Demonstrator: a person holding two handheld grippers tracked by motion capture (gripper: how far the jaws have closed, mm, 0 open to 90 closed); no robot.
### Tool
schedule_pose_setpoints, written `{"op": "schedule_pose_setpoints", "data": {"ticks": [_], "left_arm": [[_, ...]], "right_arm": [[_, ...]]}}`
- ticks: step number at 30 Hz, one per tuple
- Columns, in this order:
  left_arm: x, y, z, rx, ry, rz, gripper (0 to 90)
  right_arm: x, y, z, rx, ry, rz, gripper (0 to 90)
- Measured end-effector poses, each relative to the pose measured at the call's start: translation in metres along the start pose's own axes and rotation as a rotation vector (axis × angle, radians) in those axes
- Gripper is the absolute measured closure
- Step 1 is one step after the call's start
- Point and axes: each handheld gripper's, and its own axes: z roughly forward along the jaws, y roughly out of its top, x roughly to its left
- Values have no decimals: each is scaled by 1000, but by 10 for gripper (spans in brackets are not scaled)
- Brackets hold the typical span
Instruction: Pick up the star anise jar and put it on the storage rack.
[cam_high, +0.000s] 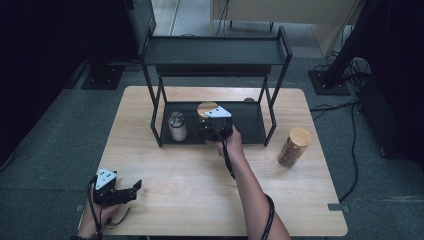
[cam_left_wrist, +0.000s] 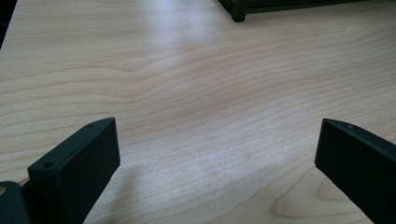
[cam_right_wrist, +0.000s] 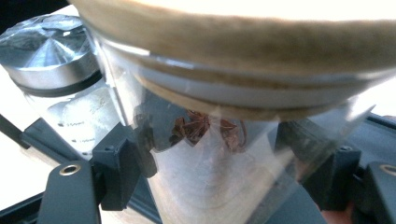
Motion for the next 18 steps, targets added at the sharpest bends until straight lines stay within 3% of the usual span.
{"op": "schedule_pose_setpoints", "data": {"ticks": [18], "left_arm": [[0, 0, 0, 5, -1, 1, 4]], "right_arm": [[0, 10, 16, 6, 6, 1, 248]]}}
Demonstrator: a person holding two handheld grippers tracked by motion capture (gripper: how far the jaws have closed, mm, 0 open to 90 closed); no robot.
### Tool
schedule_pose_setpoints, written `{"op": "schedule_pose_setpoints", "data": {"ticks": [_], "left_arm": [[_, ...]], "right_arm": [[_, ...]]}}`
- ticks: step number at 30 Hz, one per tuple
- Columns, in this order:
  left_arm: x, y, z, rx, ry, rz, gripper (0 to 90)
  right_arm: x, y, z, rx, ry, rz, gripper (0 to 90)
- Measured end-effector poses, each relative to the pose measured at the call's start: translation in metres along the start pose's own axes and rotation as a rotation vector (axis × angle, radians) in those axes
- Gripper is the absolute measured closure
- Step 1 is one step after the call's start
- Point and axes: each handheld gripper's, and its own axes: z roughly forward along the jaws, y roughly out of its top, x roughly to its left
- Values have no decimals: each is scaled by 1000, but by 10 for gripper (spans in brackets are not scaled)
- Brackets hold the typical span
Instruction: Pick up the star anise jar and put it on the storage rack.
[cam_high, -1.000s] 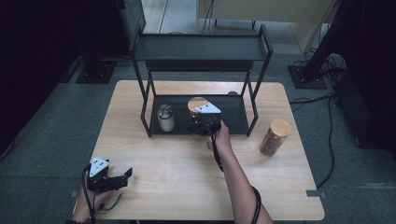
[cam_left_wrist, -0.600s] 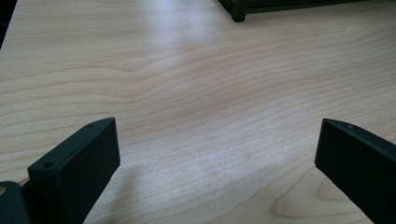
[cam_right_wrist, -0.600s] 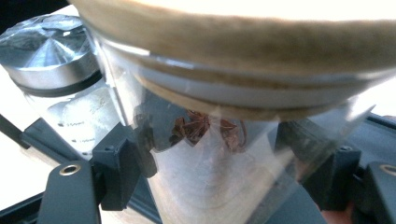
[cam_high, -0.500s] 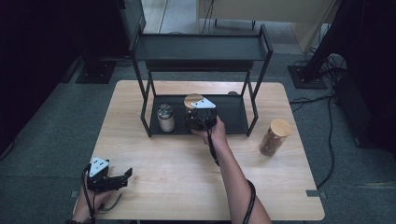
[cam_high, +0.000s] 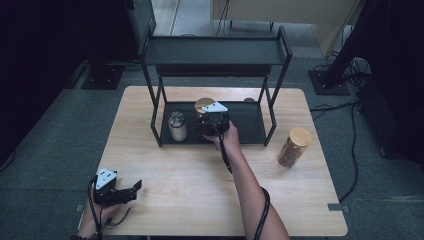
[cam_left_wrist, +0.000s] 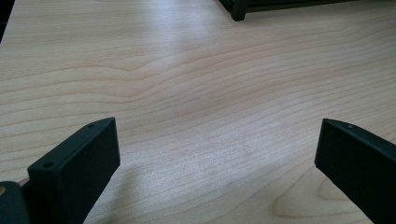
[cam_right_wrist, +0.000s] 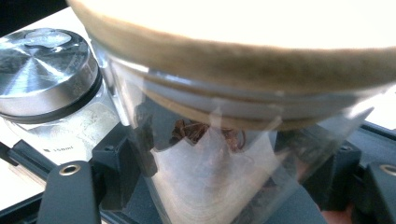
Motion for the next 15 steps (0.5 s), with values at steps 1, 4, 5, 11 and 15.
{"op": "schedule_pose_setpoints", "data": {"ticks": [1, 4, 5, 11, 15], "left_arm": [[0, 0, 0, 1, 0, 0, 4], [0, 0, 0, 1, 0, 2, 4], [0, 0, 0, 0, -1, 1, 4], [-1, 0, 0, 2, 1, 5, 4], [0, 0, 0, 0, 4, 1, 4]], "right_arm": [[0, -1, 1, 0, 1, 1, 248], [-1, -3, 2, 8, 1, 3, 246], [-2, -3, 1, 4, 4, 6, 242], [-4, 0, -7, -49, 22, 83, 0], [-3, -2, -9, -39, 27, 90, 0]]}}
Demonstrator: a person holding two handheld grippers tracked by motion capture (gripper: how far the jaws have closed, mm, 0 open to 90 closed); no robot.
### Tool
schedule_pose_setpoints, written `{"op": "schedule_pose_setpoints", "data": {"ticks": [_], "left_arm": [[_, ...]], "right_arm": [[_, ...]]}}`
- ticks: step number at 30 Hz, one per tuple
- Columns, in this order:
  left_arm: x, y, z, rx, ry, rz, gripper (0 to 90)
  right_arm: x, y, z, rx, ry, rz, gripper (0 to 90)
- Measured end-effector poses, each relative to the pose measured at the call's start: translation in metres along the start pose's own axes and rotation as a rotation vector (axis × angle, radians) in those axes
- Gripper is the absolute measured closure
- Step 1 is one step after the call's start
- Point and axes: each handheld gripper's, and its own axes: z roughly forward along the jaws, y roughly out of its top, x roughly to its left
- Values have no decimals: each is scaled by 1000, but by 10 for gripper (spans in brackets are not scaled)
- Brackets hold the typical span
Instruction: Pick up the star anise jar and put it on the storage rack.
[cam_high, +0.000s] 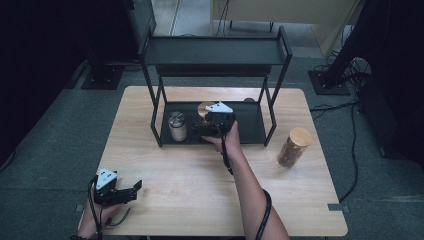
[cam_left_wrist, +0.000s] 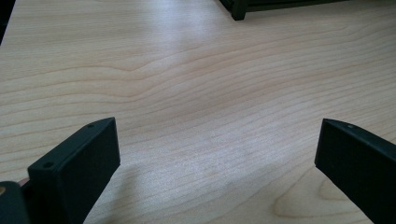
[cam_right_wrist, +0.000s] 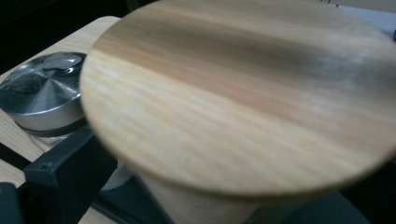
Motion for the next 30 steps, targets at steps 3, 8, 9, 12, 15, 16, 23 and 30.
{"op": "schedule_pose_setpoints", "data": {"ticks": [3, 8, 9, 12, 15, 16, 23, 30], "left_arm": [[0, 0, 0, 2, 1, 2, 4], [0, 0, 0, 3, 2, 1, 4], [0, 0, 0, 3, 2, 0, 4], [0, 0, 0, 3, 3, 2, 4], [0, 0, 0, 3, 3, 3, 4], [0, 0, 0, 3, 4, 3, 4], [-1, 0, 0, 4, 4, 6, 4], [-1, 0, 1, 5, 5, 10, 4]], "right_arm": [[0, -2, -2, 4, 2, -2, 0], [0, -5, -6, 0, -1, -7, 0], [-1, -6, -7, 1, -3, -11, 0], [-2, -8, -9, -1, -7, -5, 0], [-4, -12, -11, 0, -8, -1, 0], [-4, -13, -12, -1, -7, -3, 0], [-7, -24, -14, -1, -6, 4, 0], [-10, -37, -16, 4, -15, -2, 0]]}}
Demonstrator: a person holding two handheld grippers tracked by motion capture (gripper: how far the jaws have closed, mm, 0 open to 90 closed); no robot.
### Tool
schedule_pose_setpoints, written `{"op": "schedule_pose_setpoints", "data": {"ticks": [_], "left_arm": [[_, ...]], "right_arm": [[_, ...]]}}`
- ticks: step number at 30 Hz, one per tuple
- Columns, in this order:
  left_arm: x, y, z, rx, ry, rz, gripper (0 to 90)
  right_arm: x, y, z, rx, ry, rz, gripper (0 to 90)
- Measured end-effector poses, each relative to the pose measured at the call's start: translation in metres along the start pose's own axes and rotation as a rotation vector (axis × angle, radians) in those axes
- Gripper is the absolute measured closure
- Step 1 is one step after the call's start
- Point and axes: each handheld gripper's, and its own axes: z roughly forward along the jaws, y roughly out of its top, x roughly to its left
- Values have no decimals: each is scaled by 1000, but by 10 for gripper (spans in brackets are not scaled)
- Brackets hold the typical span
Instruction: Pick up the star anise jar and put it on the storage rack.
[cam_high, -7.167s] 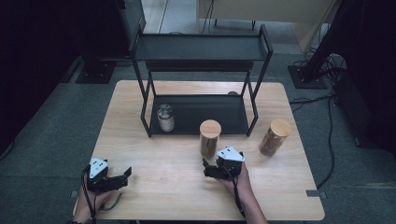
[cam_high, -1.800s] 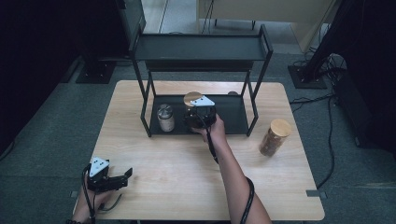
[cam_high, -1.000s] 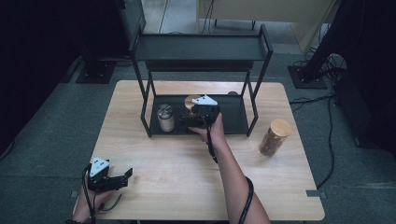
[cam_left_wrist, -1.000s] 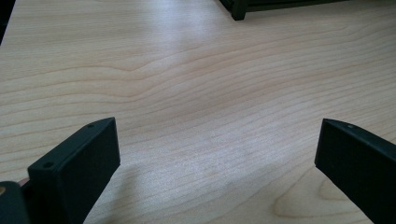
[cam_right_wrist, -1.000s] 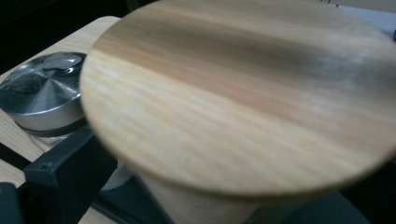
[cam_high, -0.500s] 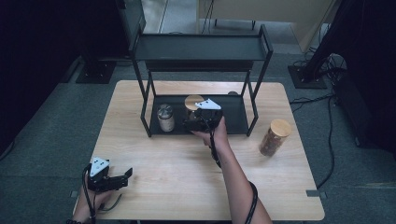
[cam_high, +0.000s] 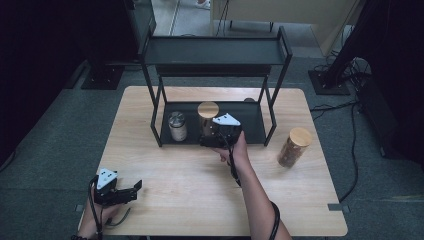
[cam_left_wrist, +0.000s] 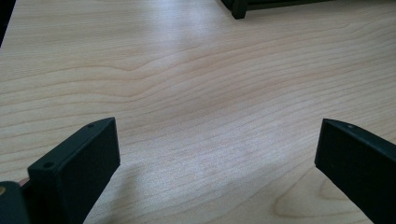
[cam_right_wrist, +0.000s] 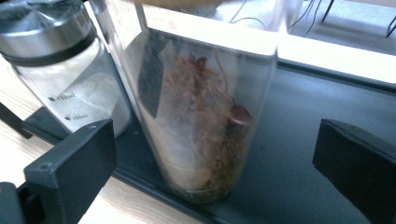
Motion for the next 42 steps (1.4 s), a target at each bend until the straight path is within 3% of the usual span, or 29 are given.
{"op": "schedule_pose_setpoints", "data": {"ticks": [21, 35, 42], "left_arm": [[0, 0, 0, 2, 4, 5, 4], [-1, 0, 0, 4, 6, 7, 4], [-1, 0, 0, 5, 7, 8, 4]], "right_arm": [[-13, -36, -3, 11, 1, 49, 0], [-21, -64, -5, 6, -29, 93, 0], [-20, -67, -10, 20, -50, 68, 0]]}}
